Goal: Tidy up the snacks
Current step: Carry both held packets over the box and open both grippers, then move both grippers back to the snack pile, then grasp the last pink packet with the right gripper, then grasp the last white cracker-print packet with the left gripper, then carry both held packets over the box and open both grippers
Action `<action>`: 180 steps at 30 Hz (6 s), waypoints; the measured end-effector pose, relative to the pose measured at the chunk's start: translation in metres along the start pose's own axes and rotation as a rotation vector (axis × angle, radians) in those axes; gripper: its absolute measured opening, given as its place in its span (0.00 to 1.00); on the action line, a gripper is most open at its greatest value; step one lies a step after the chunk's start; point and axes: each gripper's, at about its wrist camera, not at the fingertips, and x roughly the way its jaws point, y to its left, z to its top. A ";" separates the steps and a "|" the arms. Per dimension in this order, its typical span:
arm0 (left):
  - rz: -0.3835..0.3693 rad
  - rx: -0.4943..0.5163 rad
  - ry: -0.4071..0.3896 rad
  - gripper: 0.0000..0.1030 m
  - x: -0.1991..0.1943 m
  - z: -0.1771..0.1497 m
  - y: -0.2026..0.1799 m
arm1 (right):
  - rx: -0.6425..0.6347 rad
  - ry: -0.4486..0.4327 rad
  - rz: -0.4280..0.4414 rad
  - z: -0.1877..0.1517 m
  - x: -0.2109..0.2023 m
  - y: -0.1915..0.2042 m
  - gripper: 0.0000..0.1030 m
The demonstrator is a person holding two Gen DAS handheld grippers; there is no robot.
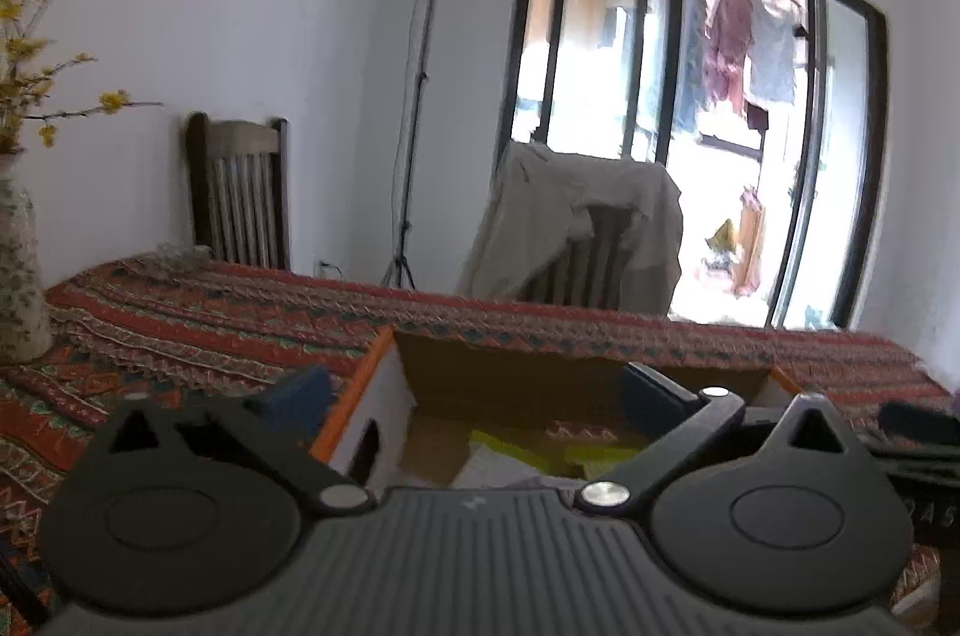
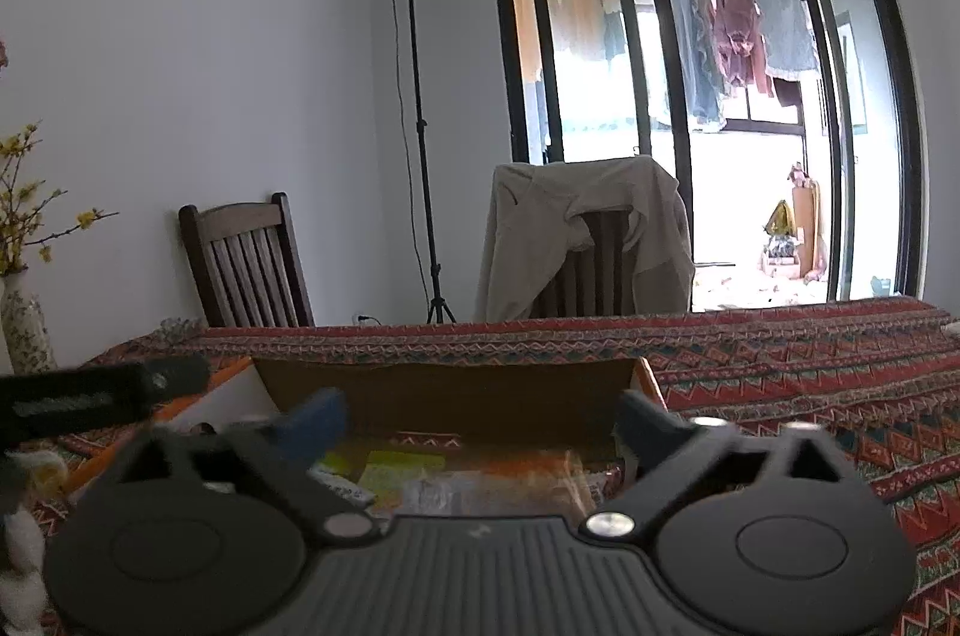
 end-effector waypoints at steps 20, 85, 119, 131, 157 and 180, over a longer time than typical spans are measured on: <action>0.003 -0.023 0.003 1.00 -0.007 0.002 0.001 | 0.003 -0.002 -0.023 0.000 -0.002 -0.002 1.00; 0.018 0.032 0.178 1.00 -0.141 -0.066 0.105 | -0.065 0.284 0.055 -0.072 -0.114 0.070 1.00; 0.002 0.016 0.211 1.00 -0.137 -0.086 0.111 | -0.105 0.359 0.119 -0.087 -0.104 0.064 0.63; 0.019 0.027 0.258 1.00 -0.128 -0.082 0.104 | 0.025 0.254 -0.076 -0.080 -0.098 -0.007 0.63; -0.051 0.166 0.442 0.88 -0.077 -0.095 0.007 | 0.028 0.219 -0.071 -0.080 -0.106 -0.006 0.64; -0.124 0.106 0.278 0.41 -0.107 -0.066 0.003 | -0.037 0.112 -0.056 -0.078 -0.125 0.006 0.64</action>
